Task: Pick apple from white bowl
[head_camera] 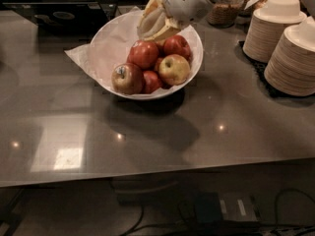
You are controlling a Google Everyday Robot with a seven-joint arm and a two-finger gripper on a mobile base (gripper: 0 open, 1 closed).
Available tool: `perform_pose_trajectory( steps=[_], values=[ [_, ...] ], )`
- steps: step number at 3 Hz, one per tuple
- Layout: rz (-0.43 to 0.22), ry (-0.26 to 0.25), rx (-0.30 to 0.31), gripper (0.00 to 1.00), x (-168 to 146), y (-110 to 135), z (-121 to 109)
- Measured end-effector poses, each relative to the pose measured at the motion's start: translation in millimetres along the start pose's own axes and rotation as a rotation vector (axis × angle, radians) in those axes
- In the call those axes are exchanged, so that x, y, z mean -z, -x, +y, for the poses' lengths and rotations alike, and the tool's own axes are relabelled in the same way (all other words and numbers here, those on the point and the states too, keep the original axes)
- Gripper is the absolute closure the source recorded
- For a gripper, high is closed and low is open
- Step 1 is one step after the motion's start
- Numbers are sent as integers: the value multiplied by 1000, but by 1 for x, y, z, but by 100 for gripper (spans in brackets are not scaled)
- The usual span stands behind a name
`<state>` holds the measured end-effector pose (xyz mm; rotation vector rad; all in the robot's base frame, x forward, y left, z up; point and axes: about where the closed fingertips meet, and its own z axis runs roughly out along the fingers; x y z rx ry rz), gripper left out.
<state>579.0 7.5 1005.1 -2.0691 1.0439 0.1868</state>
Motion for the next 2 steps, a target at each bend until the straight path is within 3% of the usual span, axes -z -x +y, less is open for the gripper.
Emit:
perform_pose_trajectory(
  steps=[2],
  values=[
    [0,0,0,34,0,0,0]
  ],
)
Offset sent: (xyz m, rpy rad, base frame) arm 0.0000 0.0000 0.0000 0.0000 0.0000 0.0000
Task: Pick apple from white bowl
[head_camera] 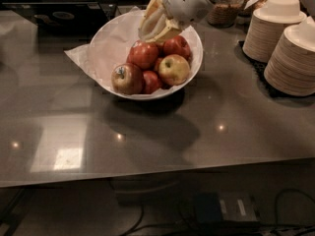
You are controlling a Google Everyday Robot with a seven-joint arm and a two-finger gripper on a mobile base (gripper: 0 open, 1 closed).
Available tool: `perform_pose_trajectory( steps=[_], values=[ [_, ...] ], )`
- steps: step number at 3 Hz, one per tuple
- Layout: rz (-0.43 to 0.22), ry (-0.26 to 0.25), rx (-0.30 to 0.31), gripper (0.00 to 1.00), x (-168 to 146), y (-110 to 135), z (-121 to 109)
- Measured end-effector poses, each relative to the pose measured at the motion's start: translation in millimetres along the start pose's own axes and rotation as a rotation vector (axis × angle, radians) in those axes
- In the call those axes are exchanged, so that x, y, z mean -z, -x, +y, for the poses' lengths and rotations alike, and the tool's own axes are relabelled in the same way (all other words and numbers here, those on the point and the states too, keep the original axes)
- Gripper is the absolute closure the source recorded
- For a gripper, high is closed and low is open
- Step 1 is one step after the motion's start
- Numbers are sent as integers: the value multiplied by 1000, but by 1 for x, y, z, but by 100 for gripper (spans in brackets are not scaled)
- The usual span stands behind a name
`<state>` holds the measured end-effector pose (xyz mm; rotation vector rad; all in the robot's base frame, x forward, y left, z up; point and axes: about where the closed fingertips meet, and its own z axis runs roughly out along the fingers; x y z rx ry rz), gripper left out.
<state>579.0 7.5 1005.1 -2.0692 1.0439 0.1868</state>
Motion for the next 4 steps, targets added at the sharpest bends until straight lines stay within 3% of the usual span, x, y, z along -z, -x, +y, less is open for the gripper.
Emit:
perform_pose_trajectory(
  steps=[1,2,3,4],
  values=[
    [0,0,0,11,0,0,0],
    [0,0,0,0,0,0,0],
    [7,-13,-23,17,-2,-9,1],
    [16,-23,-47,40,-5,-23,2]
  ],
)
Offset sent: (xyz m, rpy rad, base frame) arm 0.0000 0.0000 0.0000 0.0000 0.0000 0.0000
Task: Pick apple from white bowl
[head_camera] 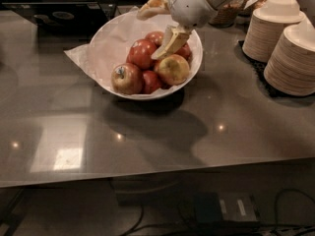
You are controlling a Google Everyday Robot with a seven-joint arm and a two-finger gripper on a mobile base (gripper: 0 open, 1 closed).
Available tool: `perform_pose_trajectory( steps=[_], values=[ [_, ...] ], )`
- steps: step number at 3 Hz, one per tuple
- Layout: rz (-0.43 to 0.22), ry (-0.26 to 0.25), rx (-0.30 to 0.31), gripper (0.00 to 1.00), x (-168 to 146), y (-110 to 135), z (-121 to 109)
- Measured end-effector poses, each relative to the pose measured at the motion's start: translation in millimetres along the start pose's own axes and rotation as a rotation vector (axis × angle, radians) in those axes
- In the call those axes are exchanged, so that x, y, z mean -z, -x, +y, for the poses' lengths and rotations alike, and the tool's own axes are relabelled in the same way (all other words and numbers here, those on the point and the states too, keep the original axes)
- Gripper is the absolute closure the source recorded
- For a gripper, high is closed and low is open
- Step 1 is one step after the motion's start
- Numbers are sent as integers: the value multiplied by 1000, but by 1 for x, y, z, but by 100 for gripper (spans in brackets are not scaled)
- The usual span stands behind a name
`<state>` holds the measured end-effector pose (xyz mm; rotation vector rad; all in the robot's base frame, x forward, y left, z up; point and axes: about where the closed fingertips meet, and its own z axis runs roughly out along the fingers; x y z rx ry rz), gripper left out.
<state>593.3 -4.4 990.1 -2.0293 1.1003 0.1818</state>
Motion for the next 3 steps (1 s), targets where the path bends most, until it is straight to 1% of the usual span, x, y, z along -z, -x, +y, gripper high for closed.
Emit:
perform_pose_trajectory(
  steps=[1,2,3],
  values=[
    [5,-5,-14,63,-2,-11,-1],
    [2,0,-19,65,-5,-17,-2],
    [-13,26,-27,42,-14,-29,-4]
  ],
)
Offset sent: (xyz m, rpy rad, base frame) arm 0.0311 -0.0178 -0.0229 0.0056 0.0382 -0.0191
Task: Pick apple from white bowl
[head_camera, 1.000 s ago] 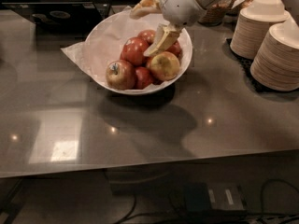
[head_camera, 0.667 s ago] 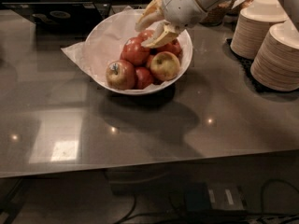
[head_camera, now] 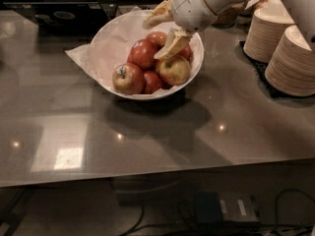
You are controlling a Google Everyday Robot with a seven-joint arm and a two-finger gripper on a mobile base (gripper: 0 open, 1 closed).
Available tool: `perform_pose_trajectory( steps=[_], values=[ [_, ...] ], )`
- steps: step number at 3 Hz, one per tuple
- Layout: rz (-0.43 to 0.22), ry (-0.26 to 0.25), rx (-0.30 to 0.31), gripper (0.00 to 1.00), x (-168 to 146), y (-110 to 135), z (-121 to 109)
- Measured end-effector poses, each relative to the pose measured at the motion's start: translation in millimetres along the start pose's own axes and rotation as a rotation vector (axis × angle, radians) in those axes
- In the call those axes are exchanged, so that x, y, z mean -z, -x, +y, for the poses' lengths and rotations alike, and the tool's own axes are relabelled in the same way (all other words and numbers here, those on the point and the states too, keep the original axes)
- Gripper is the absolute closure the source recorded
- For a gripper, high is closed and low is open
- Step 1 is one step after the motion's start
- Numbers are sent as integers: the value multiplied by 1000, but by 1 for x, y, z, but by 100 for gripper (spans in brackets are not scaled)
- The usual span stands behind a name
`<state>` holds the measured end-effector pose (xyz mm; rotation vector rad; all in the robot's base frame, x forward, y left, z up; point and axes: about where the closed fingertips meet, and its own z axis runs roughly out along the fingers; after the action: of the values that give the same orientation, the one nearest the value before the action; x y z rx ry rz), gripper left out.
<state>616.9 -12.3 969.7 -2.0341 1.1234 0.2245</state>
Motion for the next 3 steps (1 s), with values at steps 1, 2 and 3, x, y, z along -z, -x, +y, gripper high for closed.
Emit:
perform_pose_trajectory(
  steps=[1,2,3],
  values=[
    [-16,19,-6,24,-8,-9,-2],
    [-28,31,-10,28,-13,-14,-5],
    [-41,35,-7,47,-19,-16,-8]
  ],
)
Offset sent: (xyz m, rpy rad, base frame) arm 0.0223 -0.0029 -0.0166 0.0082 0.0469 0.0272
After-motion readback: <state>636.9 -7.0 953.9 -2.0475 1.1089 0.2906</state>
